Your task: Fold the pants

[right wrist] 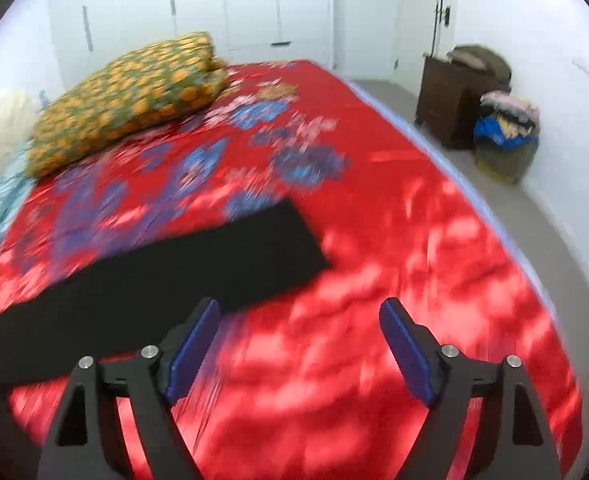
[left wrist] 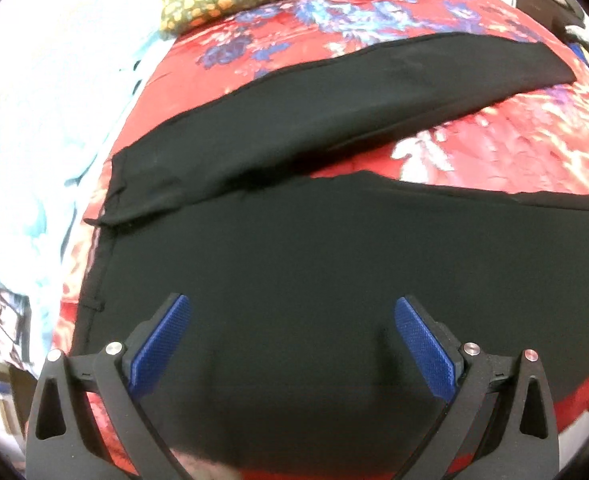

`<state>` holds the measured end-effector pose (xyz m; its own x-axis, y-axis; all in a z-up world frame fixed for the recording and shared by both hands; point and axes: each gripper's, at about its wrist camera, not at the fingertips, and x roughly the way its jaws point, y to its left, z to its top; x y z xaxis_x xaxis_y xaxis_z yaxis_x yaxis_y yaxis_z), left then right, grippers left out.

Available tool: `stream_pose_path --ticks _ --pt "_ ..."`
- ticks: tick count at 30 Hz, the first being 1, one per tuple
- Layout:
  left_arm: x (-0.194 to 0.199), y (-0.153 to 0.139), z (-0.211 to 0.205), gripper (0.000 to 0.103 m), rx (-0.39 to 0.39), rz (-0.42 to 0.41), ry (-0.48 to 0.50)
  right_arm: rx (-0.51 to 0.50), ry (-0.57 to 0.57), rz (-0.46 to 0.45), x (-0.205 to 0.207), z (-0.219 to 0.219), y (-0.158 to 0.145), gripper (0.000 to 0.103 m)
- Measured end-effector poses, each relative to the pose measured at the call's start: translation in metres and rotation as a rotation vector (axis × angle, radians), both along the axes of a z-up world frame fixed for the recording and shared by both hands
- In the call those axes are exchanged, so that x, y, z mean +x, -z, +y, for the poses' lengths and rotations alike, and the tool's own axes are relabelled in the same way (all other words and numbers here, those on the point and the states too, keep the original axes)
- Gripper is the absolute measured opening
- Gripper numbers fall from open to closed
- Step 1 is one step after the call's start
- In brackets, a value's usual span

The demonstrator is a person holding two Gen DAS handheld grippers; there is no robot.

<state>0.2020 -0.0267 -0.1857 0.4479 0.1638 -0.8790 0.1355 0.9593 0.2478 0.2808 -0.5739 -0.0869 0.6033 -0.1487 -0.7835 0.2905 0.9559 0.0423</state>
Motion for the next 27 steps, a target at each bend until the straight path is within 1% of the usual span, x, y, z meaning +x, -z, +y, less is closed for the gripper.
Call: stream_pose_path --ticks 1,2,3,4,5,6,7,8,9,10,11,12,14,15,18,21,22,25,26,27 --pt "0.002 0.006 0.002 0.102 -0.004 0.005 -0.006 0.036 -0.009 0.009 -0.027 0.012 0.003 0.085" --pt "0.002 0.014 0.005 0.102 -0.006 0.012 -0.013 0.067 -0.019 0.015 -0.049 0.021 0.008 0.09" --pt "0.002 0.023 0.008 0.102 -0.001 0.025 -0.019 0.117 -0.039 0.035 -0.079 0.037 0.019 0.095" --pt "0.001 0.03 0.01 0.102 0.001 0.037 -0.023 0.157 -0.05 0.075 -0.108 0.052 0.035 0.096" --pt "-0.002 0.037 0.012 0.102 -0.009 0.049 -0.024 0.175 -0.05 0.103 -0.122 0.058 0.048 0.096" --pt "-0.005 0.04 0.015 0.103 -0.028 0.047 -0.025 0.213 -0.036 0.166 -0.148 0.064 0.073 0.096" --pt "-0.008 0.04 0.017 0.103 -0.042 0.037 -0.027 0.236 -0.002 0.207 -0.163 0.061 0.09 0.096" --pt "-0.009 0.039 0.019 0.103 -0.051 0.037 -0.026 0.249 0.039 0.23 -0.173 0.053 0.1 0.095" --pt "-0.01 0.039 0.021 0.103 -0.059 0.051 -0.024 0.248 0.114 0.232 -0.189 0.036 0.11 0.089" --pt "-0.011 0.039 0.024 0.103 -0.069 0.061 -0.03 0.221 0.181 0.179 -0.204 0.016 0.109 0.085" --pt "-0.012 0.039 0.028 0.103 -0.075 0.069 -0.041 0.18 0.234 0.159 -0.211 0.005 0.105 0.085" --pt "-0.014 0.039 0.034 0.103 -0.085 0.077 -0.061 0.109 0.329 0.152 -0.22 -0.013 0.099 0.084" --pt "-0.018 0.041 0.045 0.103 -0.114 0.083 -0.092 0.119 0.421 0.102 -0.233 -0.034 0.084 0.084" --pt "-0.02 0.041 0.049 0.103 -0.116 0.08 -0.099 0.099 0.447 0.099 -0.235 -0.034 0.076 0.084" --pt "-0.029 0.044 0.054 0.103 -0.121 0.058 -0.092 0.088 0.388 0.024 -0.238 -0.007 0.049 0.085" --pt "-0.032 0.046 0.056 0.103 -0.14 0.046 -0.096 0.095 0.295 -0.028 -0.239 0.048 0.031 0.088" --pt "-0.032 0.046 0.058 0.103 -0.149 0.049 -0.103 0.103 0.254 -0.043 -0.238 0.075 0.027 0.088" --pt "-0.034 0.046 0.06 0.103 -0.175 0.06 -0.101 0.111 0.135 -0.045 -0.243 0.144 0.025 0.09" --pt "-0.035 0.046 0.061 0.103 -0.179 0.06 -0.09 0.124 0.06 -0.036 -0.244 0.176 0.025 0.09" --pt "-0.037 0.047 0.062 0.103 -0.186 0.057 -0.069 0.13 0.013 -0.024 -0.242 0.195 0.027 0.09"
